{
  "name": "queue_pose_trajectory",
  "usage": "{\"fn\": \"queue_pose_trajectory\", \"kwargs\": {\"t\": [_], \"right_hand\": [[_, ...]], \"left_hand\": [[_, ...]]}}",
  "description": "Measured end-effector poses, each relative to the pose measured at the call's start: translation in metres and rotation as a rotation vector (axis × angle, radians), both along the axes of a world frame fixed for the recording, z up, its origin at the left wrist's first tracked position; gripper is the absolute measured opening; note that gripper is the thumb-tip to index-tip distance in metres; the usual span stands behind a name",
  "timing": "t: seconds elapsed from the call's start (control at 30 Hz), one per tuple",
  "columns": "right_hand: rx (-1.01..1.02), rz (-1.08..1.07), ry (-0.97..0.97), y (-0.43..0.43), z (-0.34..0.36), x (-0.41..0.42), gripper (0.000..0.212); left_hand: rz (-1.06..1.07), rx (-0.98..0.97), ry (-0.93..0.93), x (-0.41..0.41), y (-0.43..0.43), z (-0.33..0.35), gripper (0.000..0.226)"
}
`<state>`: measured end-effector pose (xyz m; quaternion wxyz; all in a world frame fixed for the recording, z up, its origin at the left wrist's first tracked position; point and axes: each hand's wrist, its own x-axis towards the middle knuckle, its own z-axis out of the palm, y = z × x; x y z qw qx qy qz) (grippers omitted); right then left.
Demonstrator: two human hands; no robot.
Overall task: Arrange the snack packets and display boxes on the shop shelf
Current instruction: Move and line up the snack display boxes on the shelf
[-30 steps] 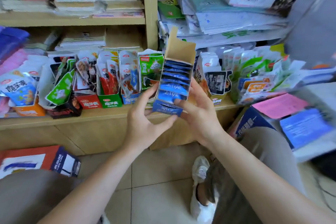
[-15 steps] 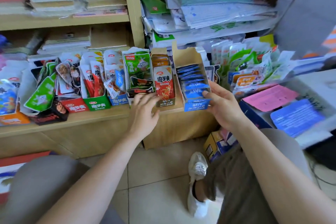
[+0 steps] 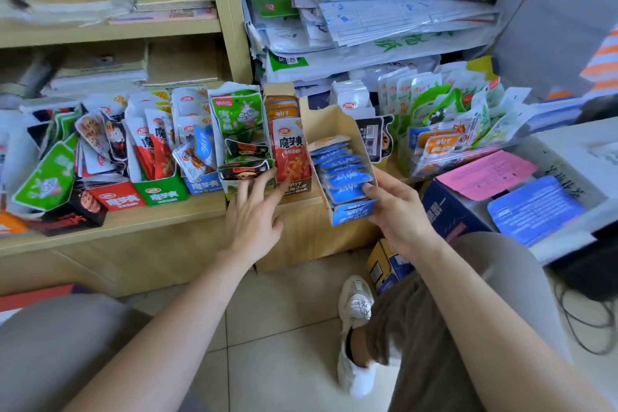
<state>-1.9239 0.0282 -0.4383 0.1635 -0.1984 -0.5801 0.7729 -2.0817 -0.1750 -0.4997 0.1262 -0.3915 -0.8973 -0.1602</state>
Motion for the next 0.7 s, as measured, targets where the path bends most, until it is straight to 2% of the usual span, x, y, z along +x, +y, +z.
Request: {"fn": "queue_pose_trajectory", "kwargs": {"t": [0.13,0.3,0.57,0.7], "right_hand": [[-0.106,-0.175,-0.015,-0.002,-0.008,0.005,0.030],[-0.142,-0.302,-0.084,-0.010,-0.021,0.006,0.026],[-0.167,-0.313,-0.125,-0.022,-0.043,-0.033,0.028],[-0.110,-0.167,-0.164,-0.014,-0.039,-0.035,0.036]], "left_hand": [[0.002,-0.031,-0.009,0.000,-0.001,-0.001,0.076],[0.006,-0.018,-0.055,0.005,0.001,-0.005,0.081],[0.027,0.030,-0.146,0.015,0.007,-0.004,0.082],[0.021,0.030,-0.148,0.016,0.007,-0.005,0.082]]}}
